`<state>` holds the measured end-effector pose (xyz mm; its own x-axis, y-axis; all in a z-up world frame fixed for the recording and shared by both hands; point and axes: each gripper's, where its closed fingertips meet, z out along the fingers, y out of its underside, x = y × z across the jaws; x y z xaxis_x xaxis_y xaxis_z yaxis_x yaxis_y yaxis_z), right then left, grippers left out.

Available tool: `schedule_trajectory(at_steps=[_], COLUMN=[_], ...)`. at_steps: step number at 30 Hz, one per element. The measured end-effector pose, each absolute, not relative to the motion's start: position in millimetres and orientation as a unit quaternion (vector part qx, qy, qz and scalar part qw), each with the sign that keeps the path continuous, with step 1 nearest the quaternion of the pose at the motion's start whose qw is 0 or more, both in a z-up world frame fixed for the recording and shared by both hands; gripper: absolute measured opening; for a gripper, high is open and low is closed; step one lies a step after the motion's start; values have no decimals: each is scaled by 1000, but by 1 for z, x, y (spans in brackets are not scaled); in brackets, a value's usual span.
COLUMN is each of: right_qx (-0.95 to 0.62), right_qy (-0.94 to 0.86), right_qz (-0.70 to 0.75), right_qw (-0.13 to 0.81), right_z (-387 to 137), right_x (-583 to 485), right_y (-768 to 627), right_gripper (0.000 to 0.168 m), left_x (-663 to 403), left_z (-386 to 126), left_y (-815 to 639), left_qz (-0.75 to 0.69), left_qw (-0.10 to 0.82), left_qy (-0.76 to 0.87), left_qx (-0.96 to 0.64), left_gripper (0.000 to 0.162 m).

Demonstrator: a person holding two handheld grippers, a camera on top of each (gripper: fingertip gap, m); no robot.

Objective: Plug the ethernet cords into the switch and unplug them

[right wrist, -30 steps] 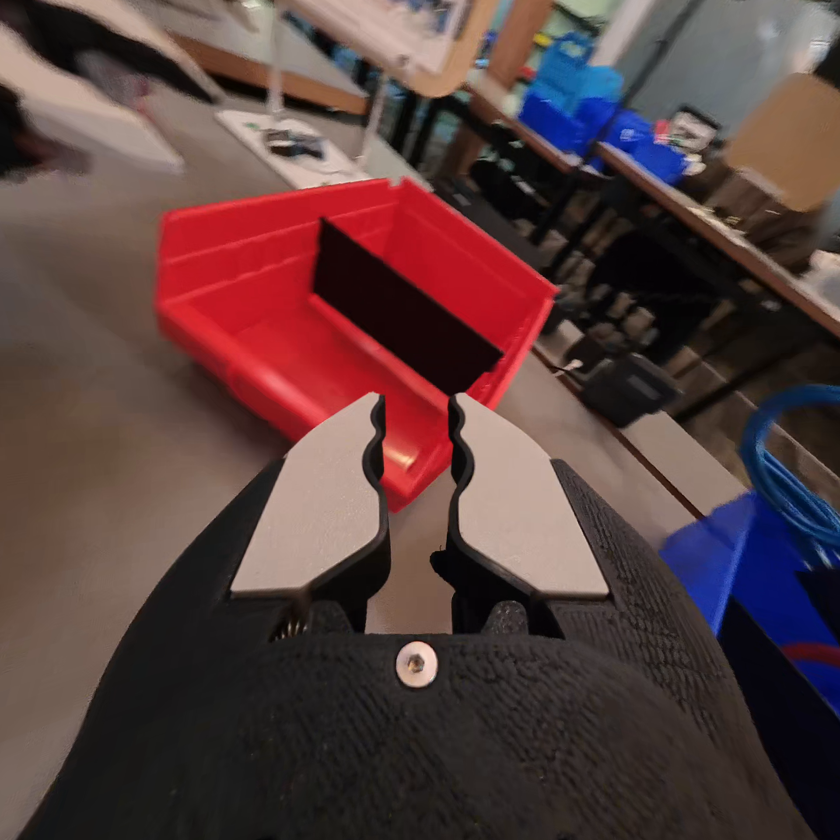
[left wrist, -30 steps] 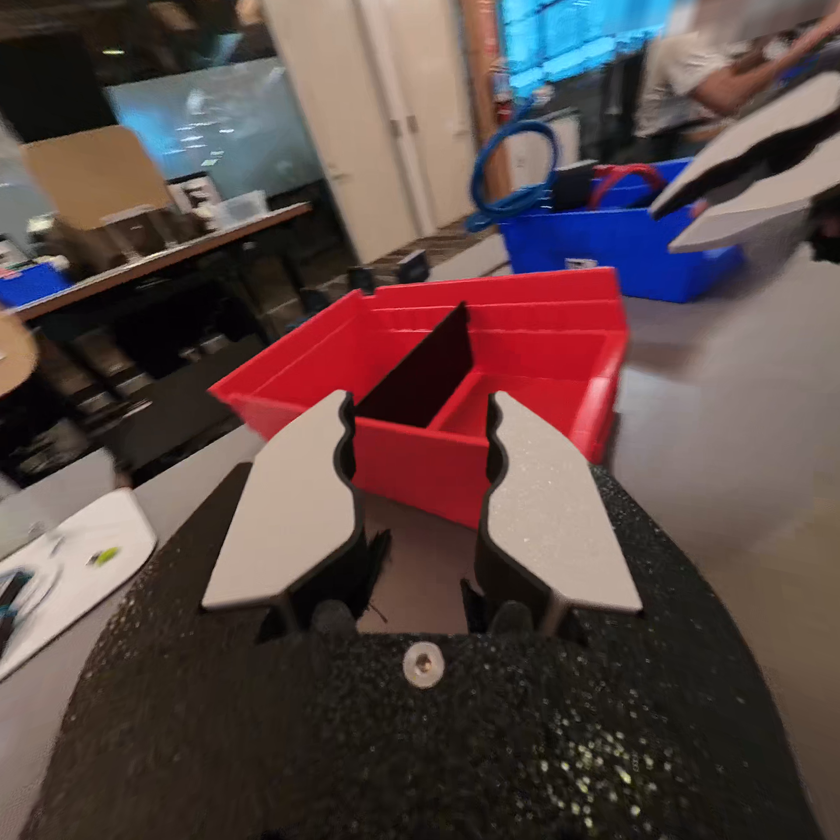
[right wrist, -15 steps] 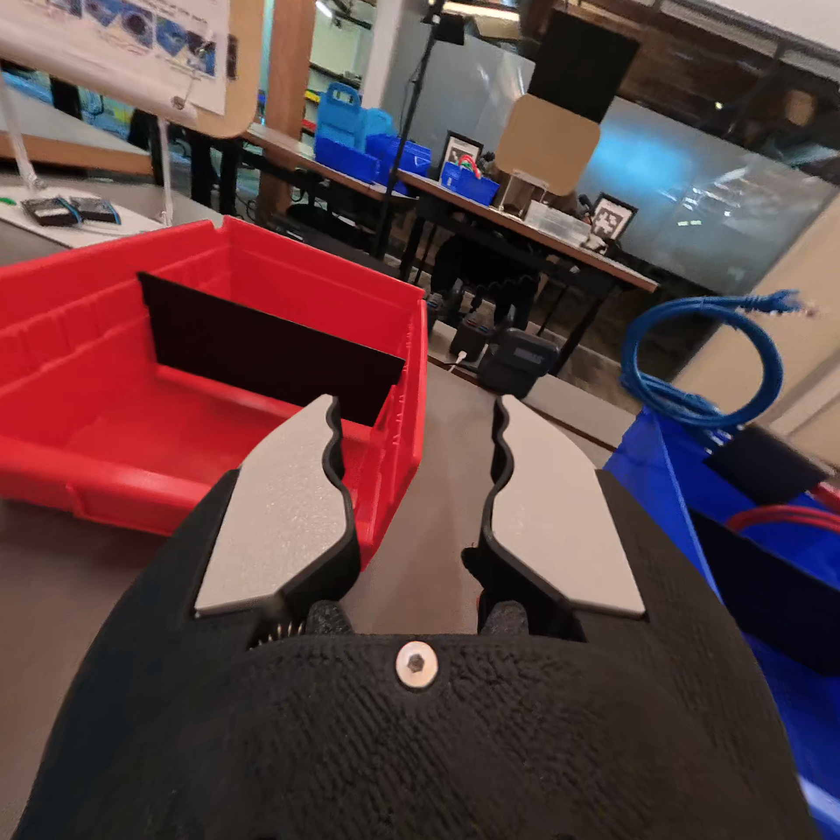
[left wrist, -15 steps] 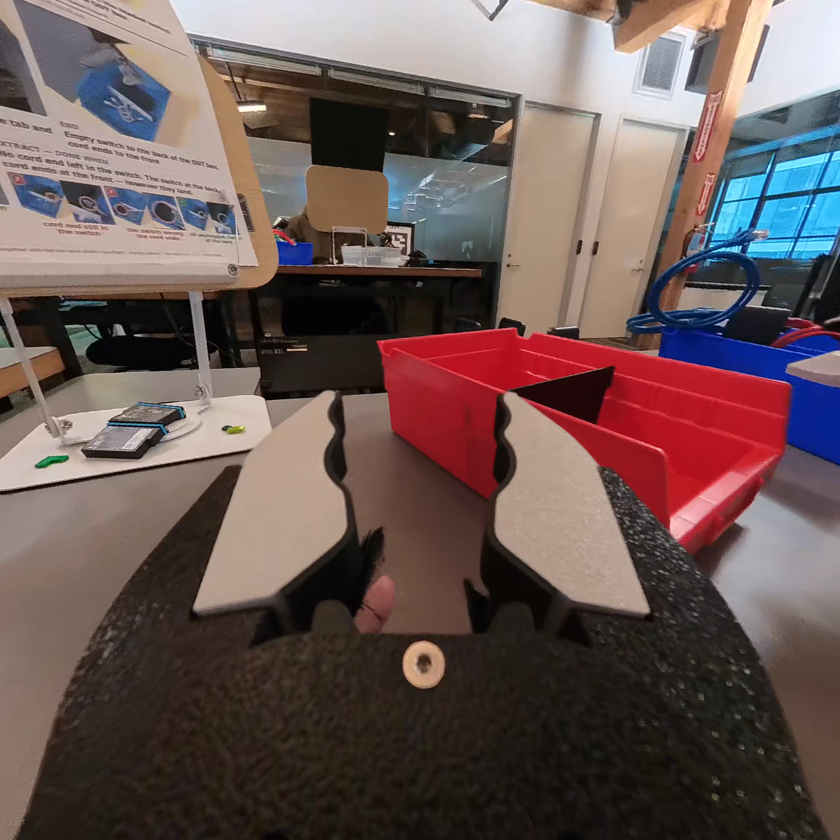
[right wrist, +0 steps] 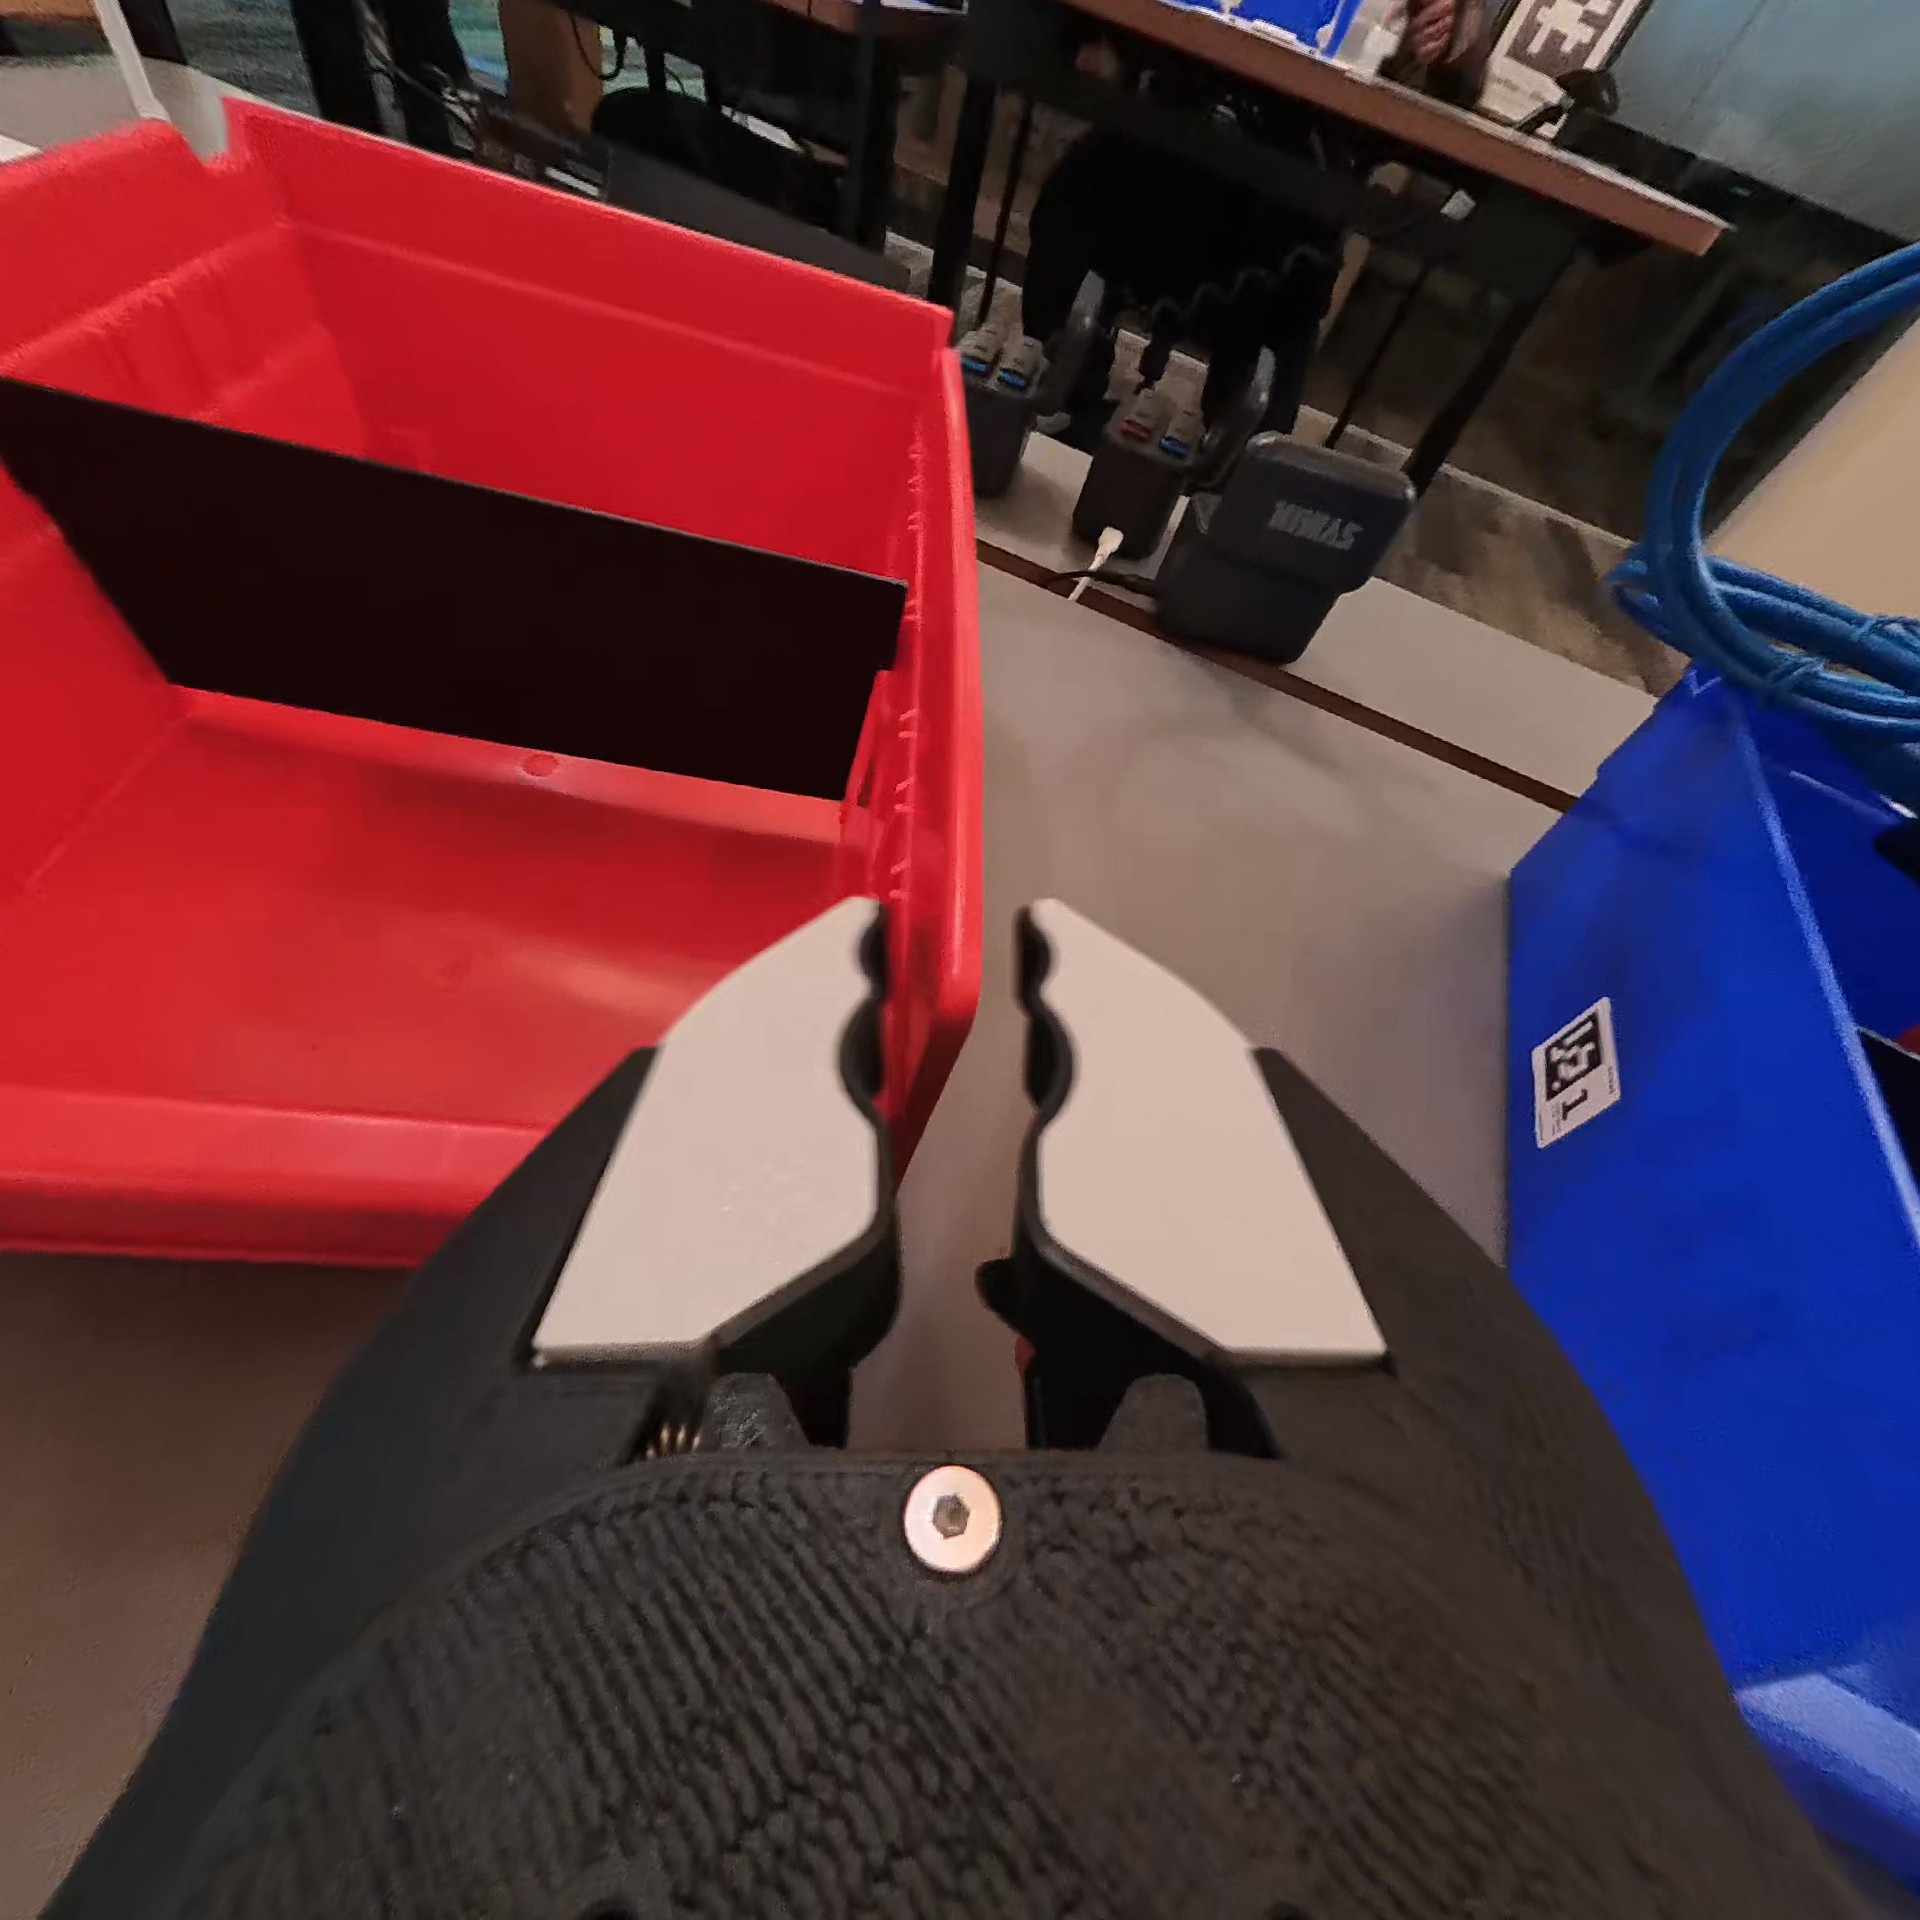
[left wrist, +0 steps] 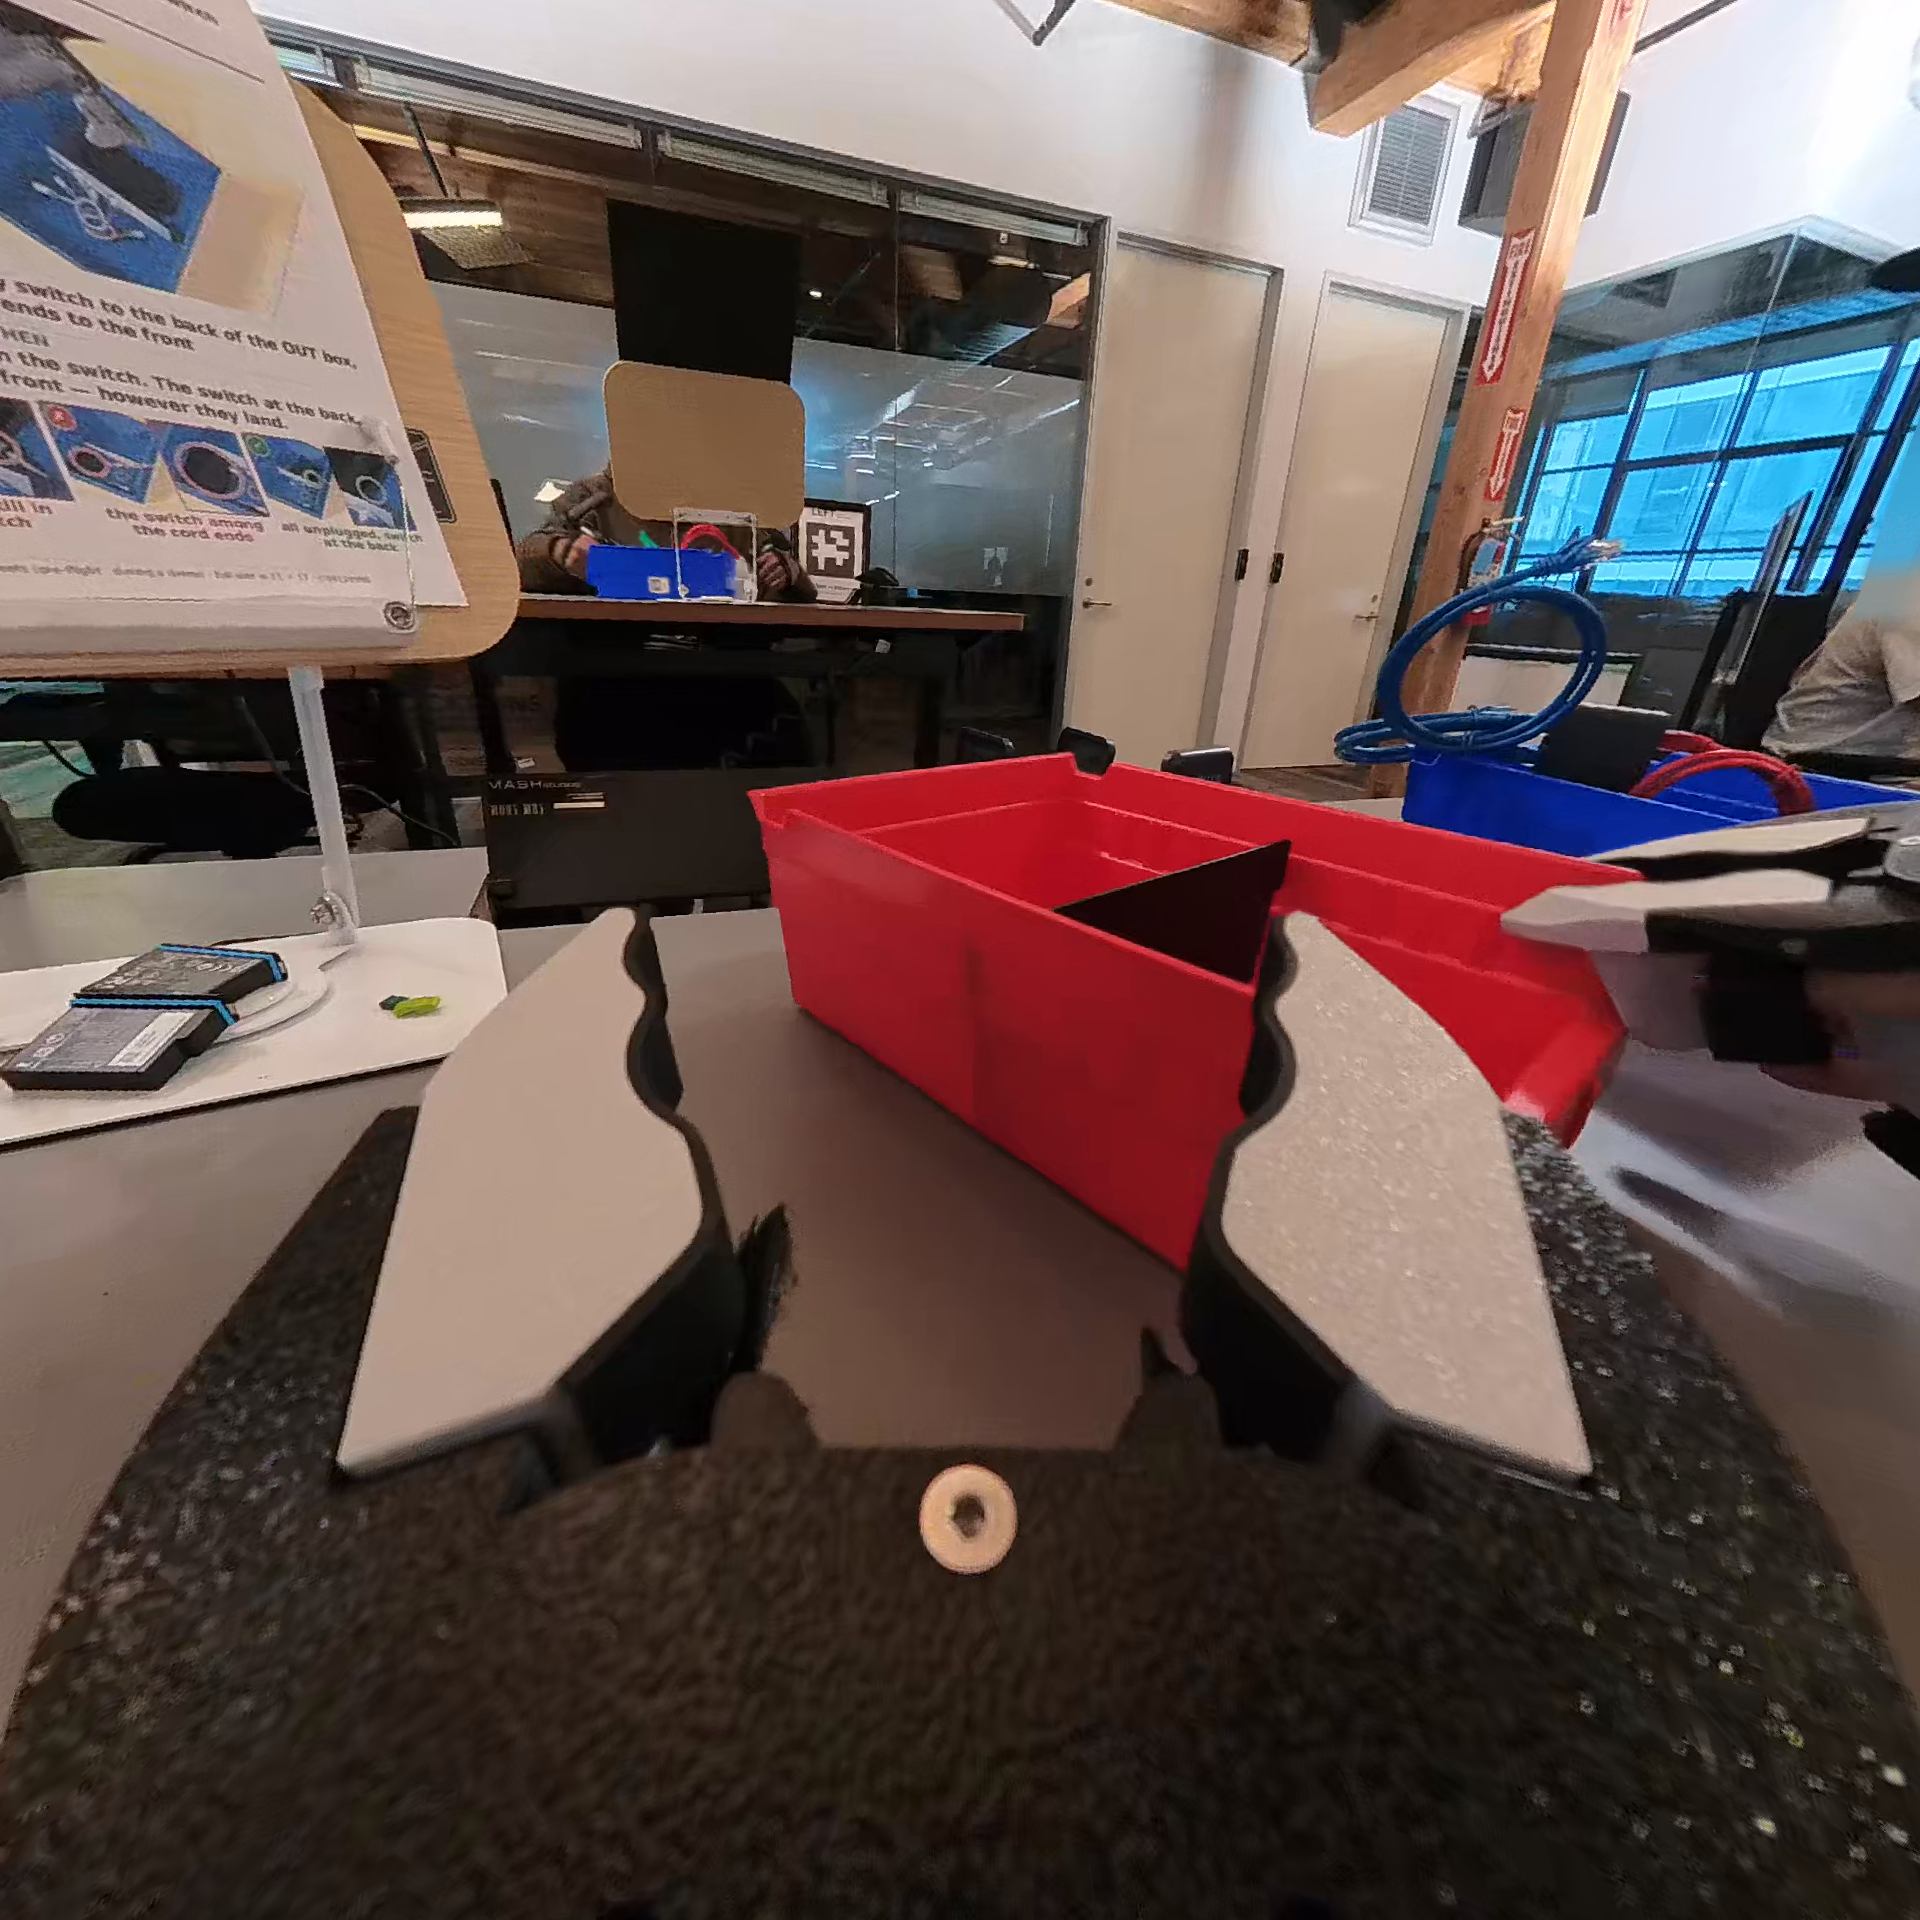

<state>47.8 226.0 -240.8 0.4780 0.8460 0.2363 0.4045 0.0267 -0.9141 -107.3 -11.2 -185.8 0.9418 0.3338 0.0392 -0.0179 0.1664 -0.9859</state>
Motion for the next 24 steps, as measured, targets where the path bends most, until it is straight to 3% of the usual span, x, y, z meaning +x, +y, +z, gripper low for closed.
schedule_trajectory(at_steps=[2, 8, 12, 17, 24], right_qx=[-659, -653, -635, -616, -575], right_qy=[-479, -492, -509, -519, -555], right_qz=[205, 233, 212, 228, 220], right_qw=[542, 526, 541, 547, 559], right_z=[-241, -239, -239, -240, -242], right_x=[45, 43, 43, 36, 28], right_y=[225, 205, 184, 145, 110], right_gripper=[10, 4, 7, 15, 24], left_x=[-107, -110, -108, -105, -131], left_z=[-185, -177, -180, -191, -217], left_y=[-11, -18, -19, -16, -3], left_qz=[118, 130, 140, 150, 206], left_qw=[750, 747, 717, 677, 573], left_qy=[-122, -120, -96, -81, -82], left_qx=[-639, -641, -676, -716, -789], left_gripper=[108, 107, 97, 66, 62])
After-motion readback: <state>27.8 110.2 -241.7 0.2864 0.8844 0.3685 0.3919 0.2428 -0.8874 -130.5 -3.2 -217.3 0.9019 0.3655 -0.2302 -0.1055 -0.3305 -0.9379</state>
